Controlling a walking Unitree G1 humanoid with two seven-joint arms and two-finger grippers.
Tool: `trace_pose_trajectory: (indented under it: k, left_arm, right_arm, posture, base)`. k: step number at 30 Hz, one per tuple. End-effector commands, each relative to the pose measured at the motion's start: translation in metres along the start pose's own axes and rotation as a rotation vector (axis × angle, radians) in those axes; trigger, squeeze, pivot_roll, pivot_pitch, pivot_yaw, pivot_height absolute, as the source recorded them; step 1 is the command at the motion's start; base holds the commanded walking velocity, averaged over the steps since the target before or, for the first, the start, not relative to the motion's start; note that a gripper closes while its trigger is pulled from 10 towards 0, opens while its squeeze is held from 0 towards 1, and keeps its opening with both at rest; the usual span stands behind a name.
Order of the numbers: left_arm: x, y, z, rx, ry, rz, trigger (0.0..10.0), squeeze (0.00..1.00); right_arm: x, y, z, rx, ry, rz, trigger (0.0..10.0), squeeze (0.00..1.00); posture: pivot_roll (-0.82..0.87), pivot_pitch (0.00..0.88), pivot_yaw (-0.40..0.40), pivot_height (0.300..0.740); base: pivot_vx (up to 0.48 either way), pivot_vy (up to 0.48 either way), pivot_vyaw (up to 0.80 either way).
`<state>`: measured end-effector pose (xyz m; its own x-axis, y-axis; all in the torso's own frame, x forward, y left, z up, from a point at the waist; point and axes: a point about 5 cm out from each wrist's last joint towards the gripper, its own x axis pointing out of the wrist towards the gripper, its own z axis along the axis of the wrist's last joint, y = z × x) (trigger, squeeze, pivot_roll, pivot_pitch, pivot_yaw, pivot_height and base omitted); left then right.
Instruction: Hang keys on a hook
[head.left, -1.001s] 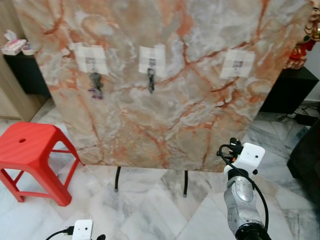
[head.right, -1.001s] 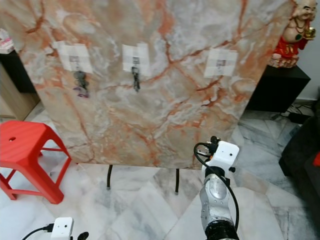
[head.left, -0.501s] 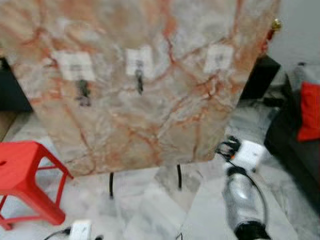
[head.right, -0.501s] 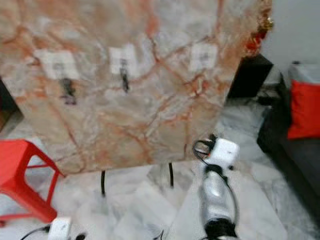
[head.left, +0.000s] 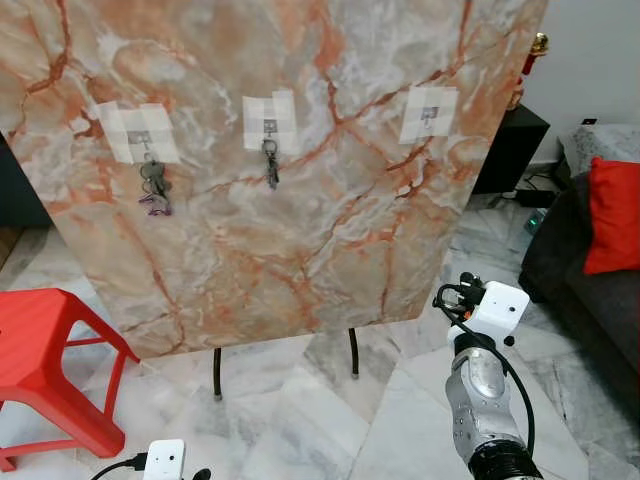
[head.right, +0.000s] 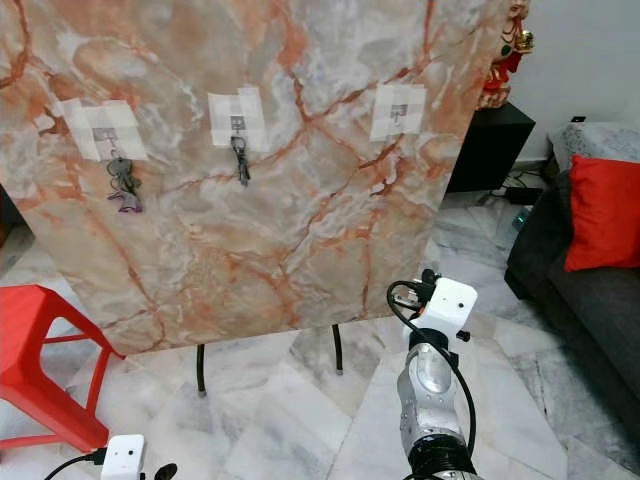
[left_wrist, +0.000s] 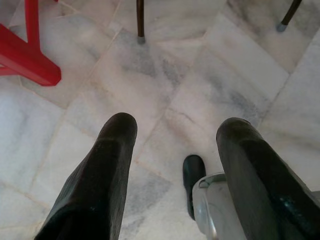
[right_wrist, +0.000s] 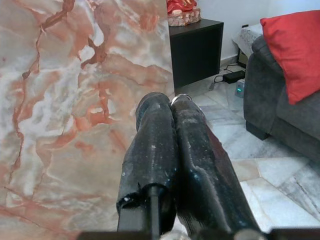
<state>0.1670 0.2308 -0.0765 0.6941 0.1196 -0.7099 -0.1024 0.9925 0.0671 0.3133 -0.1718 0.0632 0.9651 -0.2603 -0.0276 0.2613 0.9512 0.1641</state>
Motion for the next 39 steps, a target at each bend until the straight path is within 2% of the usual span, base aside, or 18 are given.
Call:
trace_pose_trajectory:
  k: [1, 8, 12, 18, 29, 33, 39]
  left_arm:
    - [-0.001, 0.0, -0.002, -0.003, 0.003, 0.0, 10.0, 0.0]
    - [-0.001, 0.001, -0.002, -0.011, 0.0, 0.003, 10.0, 0.0]
    - [-0.001, 0.002, -0.001, -0.044, -0.004, 0.012, 10.0, 0.0]
    - [0.0, 0.004, 0.0, -0.043, 0.0, 0.011, 10.0, 0.0]
    - [0.0, 0.002, -0.002, -0.054, 0.017, 0.007, 10.0, 0.0]
    - [0.0, 0.002, -0.001, -0.056, 0.019, 0.008, 10.0, 0.0]
    - [0.001, 0.0, -0.001, -0.061, 0.017, 0.008, 10.0, 0.0]
  right_arm:
    - [0.001, 0.0, 0.003, -0.001, -0.021, 0.002, 10.0, 0.0]
    - [0.002, 0.002, 0.007, -0.037, -0.041, 0.018, 10.0, 0.0]
    - [0.005, 0.003, 0.01, -0.118, -0.066, 0.028, 10.0, 0.0]
    - [0.008, 0.008, 0.015, -0.143, -0.087, 0.06, 10.0, 0.0]
    - [0.008, 0.015, 0.013, -0.134, -0.063, 0.111, 10.0, 0.0]
    - [0.007, 0.022, 0.01, -0.129, -0.045, 0.166, 10.0, 0.0]
    - [0.007, 0.021, 0.012, -0.136, -0.055, 0.165, 10.0, 0.0]
  posture:
    - [0.08, 0.0, -0.062, 0.74]
    - [0.07, 0.0, -0.06, 0.74]
    - [0.07, 0.0, -0.055, 0.74]
    - [0.06, 0.0, -0.049, 0.74]
    - [0.06, 0.0, -0.047, 0.74]
    - [0.06, 0.0, -0.049, 0.74]
    - [0.06, 0.0, -0.054, 0.74]
  base:
    - [0.0, 0.0, 0.0]
    - [0.0, 0.0, 0.0]
    - [0.0, 0.0, 0.0]
    - [0.0, 0.0, 0.0]
    - [0.0, 0.0, 0.0]
    - [0.0, 0.0, 0.0]
    - [0.171, 0.0, 0.0]
